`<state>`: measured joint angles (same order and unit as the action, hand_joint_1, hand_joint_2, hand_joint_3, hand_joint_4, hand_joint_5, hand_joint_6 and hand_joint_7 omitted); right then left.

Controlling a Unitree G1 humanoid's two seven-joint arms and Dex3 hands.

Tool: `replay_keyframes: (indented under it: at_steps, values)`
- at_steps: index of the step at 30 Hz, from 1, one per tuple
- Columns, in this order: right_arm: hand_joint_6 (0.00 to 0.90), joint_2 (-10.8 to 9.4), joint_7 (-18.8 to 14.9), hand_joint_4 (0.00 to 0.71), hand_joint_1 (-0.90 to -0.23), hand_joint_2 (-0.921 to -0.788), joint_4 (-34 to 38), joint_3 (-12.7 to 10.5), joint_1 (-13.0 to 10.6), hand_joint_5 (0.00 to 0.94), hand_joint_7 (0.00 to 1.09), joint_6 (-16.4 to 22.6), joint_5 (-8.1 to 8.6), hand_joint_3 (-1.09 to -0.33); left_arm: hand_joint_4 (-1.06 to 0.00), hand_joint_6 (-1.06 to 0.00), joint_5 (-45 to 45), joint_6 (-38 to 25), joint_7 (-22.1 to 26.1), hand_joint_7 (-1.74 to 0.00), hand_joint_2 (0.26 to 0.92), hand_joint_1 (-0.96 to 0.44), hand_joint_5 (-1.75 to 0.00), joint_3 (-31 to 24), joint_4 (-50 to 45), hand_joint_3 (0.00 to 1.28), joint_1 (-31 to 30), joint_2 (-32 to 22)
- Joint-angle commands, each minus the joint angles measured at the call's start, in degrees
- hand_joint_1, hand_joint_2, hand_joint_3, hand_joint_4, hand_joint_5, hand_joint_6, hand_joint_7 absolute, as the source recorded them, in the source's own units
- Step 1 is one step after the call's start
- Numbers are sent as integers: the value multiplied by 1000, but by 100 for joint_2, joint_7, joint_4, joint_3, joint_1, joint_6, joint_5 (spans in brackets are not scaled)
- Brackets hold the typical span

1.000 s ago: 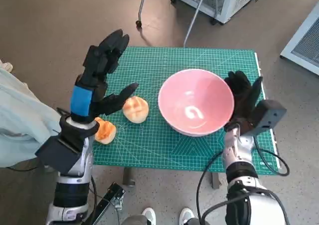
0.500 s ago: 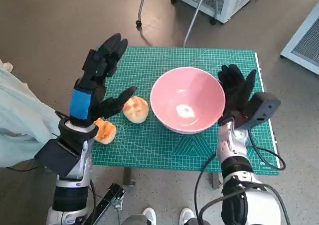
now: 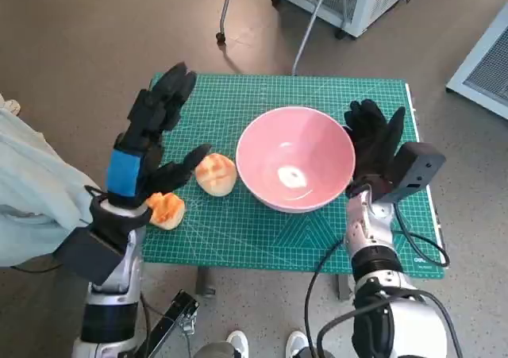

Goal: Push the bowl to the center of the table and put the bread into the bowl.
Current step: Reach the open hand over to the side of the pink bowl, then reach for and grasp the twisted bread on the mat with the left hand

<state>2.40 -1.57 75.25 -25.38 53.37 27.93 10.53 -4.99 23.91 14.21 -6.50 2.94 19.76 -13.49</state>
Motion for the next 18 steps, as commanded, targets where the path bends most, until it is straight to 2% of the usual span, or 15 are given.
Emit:
replay_keyframes:
  at_steps: [1, 2, 6, 8, 10, 11, 14, 18]
  values:
    - [126, 121, 10, 248, -553, -921, -69, 151, 22, 3, 664, 263, -139, -851, -319, -303, -110, 29, 130, -174, 921, -427, 0, -193, -210, 263, -163, -287]
    - [121, 131, -7, 247, -556, -921, -90, 181, 33, 2, 662, 335, -160, -850, -319, -306, -119, 21, 162, -164, 921, -430, 0, -220, -224, 263, -177, -339]
    - [106, 197, -21, 251, -562, -921, -301, 542, 47, 4, 660, 914, -495, -850, -317, -310, -116, -40, 441, -143, 921, -455, 0, -390, -294, 264, -217, -812]
    - [97, 232, -147, 257, -563, -921, -425, 698, 22, 6, 659, 1208, -601, -853, -314, -309, -71, -58, 621, -135, 921, -465, 0, -474, -329, 267, -232, -1112]
    - [83, 297, -468, 262, -579, -921, -575, 821, 10, 9, 657, 1480, -613, -855, -309, -307, 27, -62, 859, -126, 921, -465, 0, -566, -346, 271, -239, -1529]
    - [79, 324, -699, 263, -584, -921, -673, 855, 0, 9, 657, 1583, -558, -855, -308, -307, 67, -75, 995, -124, 921, -464, 0, -604, -352, 272, -237, -1750]
    - [53, 311, -1496, 271, -648, -921, -1191, 927, -92, 11, 680, 1785, -223, -843, -301, -299, 142, -170, 1446, -110, 921, -452, 0, -680, -354, 263, -219, -2404]
    - [22, 244, -2184, 271, -699, -921, -1977, 1060, -312, 8, 741, 1822, 160, -818, -277, -307, 170, -321, 1864, -98, 921, -450, -2, -697, -347, 195, -205, -2988]
